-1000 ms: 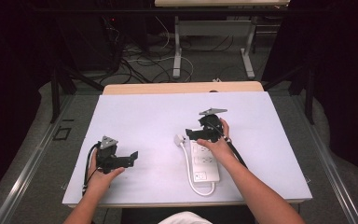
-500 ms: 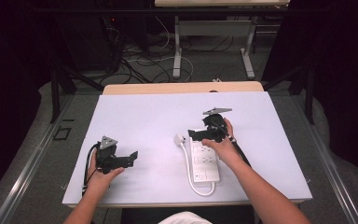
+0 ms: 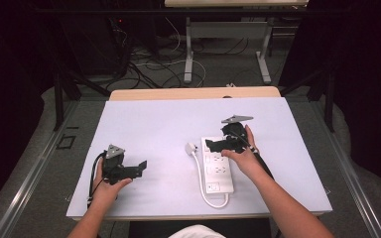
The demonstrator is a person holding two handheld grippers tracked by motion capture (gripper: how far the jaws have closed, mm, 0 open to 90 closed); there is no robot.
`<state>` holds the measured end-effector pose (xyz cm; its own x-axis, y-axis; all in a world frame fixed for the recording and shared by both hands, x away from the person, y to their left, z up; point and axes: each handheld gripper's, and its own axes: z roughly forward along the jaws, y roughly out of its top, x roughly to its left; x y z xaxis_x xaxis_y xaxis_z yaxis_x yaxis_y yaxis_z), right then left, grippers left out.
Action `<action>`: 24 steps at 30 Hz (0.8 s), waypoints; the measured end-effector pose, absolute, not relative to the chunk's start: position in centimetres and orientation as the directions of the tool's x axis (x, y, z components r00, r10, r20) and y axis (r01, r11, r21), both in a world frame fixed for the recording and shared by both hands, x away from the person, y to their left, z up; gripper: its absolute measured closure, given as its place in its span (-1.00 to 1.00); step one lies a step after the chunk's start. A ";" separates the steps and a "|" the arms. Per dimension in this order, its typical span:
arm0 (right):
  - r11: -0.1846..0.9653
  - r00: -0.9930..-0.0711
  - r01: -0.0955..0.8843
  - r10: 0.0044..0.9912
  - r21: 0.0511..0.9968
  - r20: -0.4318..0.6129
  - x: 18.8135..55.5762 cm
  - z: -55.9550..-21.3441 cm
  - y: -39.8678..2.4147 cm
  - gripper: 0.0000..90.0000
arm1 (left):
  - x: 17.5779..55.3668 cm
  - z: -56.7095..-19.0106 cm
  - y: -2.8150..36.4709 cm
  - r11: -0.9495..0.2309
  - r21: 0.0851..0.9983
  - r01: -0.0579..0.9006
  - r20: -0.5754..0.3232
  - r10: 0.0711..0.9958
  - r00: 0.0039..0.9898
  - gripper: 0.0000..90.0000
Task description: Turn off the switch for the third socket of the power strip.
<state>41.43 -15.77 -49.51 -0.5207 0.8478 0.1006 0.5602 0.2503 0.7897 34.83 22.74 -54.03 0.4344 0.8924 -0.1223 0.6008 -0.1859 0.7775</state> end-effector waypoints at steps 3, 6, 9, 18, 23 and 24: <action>0.243 -0.505 0.566 0.857 0.788 0.099 41.2 -49.4 -16.2 -1.00 | 34.8 -54.0 22.7 -0.186 0.778 0.600 -0.122 0.892 0.435 -0.97; 0.260 -0.507 0.560 0.858 0.786 0.077 41.0 -49.4 -16.7 -1.00 | 34.8 -54.0 22.8 -0.184 0.780 0.598 -0.122 0.893 0.434 -0.97; 0.267 -0.506 0.558 0.860 0.786 0.067 40.7 -49.3 -17.2 -1.00 | 34.7 -54.0 22.8 -0.190 0.777 0.601 -0.119 0.892 0.436 -0.97; 0.256 -0.483 0.560 0.873 0.788 0.060 39.9 -49.4 -19.1 -1.00 | 34.6 -54.1 22.8 -0.194 0.770 0.608 -0.108 0.900 0.423 -0.97; 0.243 -0.455 0.571 0.889 0.784 0.056 39.4 -49.6 -20.5 -1.00 | 34.5 -54.1 22.8 -0.194 0.770 0.608 -0.105 0.901 0.421 -0.97; 0.242 -0.453 0.572 0.890 0.784 0.056 39.3 -49.6 -20.8 -1.00 | 34.5 -54.1 22.8 -0.193 0.771 0.607 -0.105 0.901 0.420 -0.97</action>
<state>39.30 -20.81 -49.58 -0.4527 0.8899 0.0559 0.5721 0.2418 0.7837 34.45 22.83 -54.15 0.4201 0.9014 -0.1048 0.6073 -0.1934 0.7706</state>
